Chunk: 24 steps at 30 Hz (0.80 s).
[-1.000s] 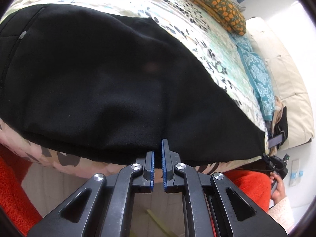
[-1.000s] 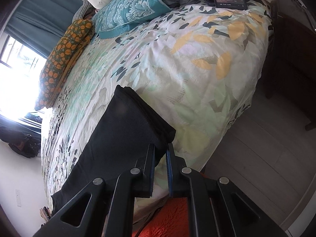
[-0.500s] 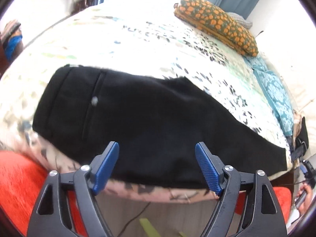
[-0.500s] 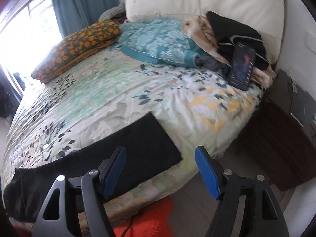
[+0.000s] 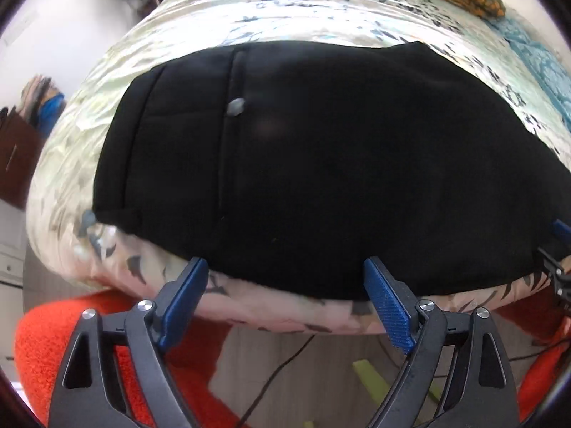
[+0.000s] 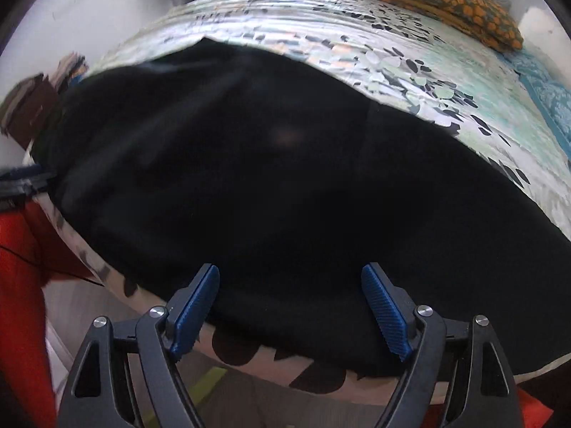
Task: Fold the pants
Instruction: 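Press and smooth the folded trousers flat with both open grippers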
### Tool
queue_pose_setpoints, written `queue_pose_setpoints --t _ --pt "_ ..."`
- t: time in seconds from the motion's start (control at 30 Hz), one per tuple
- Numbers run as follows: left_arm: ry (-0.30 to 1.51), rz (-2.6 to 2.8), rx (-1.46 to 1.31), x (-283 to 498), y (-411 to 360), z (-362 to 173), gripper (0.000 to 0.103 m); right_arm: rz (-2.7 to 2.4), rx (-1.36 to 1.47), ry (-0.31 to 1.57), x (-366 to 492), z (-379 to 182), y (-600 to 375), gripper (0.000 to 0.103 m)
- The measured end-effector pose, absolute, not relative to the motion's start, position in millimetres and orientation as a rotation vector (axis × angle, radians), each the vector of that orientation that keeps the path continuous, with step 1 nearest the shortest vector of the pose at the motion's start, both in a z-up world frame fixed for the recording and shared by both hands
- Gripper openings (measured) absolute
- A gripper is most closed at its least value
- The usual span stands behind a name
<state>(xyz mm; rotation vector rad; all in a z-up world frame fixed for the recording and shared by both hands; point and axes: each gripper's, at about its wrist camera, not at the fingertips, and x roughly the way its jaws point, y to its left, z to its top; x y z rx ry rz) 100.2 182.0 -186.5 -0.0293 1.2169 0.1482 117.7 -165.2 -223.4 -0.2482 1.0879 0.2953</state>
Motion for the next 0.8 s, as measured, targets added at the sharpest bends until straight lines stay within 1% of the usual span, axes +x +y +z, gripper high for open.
queue_pose_setpoints --t 0.03,0.07,0.1,0.17,0.2,0.27,0.3,0.33,0.37,0.47,0.6,0.7,0.73,0.8 --pt "1.225 0.159 -0.07 96.0 190.7 -189.0 0.092 0.302 -0.276 1.063 107.8 -221.0 -165.7 0.088" --pt "1.241 0.197 -0.092 94.0 198.8 -192.1 0.089 0.313 -0.281 1.109 104.8 -223.8 -167.4 0.091" --pt "1.24 0.223 -0.111 91.6 204.7 -191.5 0.083 0.322 -0.286 1.139 102.1 -226.1 -170.2 0.091" --pt "1.188 0.213 -0.177 88.2 211.0 -178.0 0.082 0.321 -0.328 1.114 95.4 -223.6 -172.8 0.09" --pt "1.129 0.203 -0.192 85.8 210.2 -165.4 0.082 0.321 -0.309 1.104 93.6 -220.8 -175.0 0.09" --pt "1.016 0.182 -0.178 81.0 202.6 -140.0 0.085 0.342 -0.198 1.059 90.0 -207.8 -183.6 0.09" --pt "0.966 0.16 -0.169 80.3 195.6 -129.4 0.092 0.354 -0.151 1.028 88.2 -200.0 -186.4 0.09" --pt "0.922 0.129 -0.162 80.4 187.1 -121.0 0.096 0.355 -0.133 0.99 85.8 -192.5 -187.7 0.09" --pt "0.895 0.092 -0.154 83.2 177.2 -116.7 0.097 0.351 -0.139 0.949 84.7 -185.6 -186.2 0.091" --pt "0.924 -0.027 -0.099 103.4 134.8 -120.1 0.097 0.299 -0.175 0.882 91.2 -180.3 -185.5 0.092" --pt "0.957 -0.088 0.095 111.2 75.4 -145.0 0.097 0.216 -0.119 0.929 111.9 -196.0 -197.0 0.092" --pt "1.085 -0.061 0.145 111.7 67.6 -184.7 0.097 0.193 -0.106 0.982 114.4 -208.3 -207.3 0.092" --pt "1.125 -0.05 0.143 105.1 70.2 -194.1 0.099 0.192 -0.112 0.999 113.4 -212.6 -210.4 0.092" --pt "1.106 -0.045 0.181 94.6 71.0 -191.3 0.1 0.184 -0.137 1.023 118.3 -216.8 -211.0 0.092"
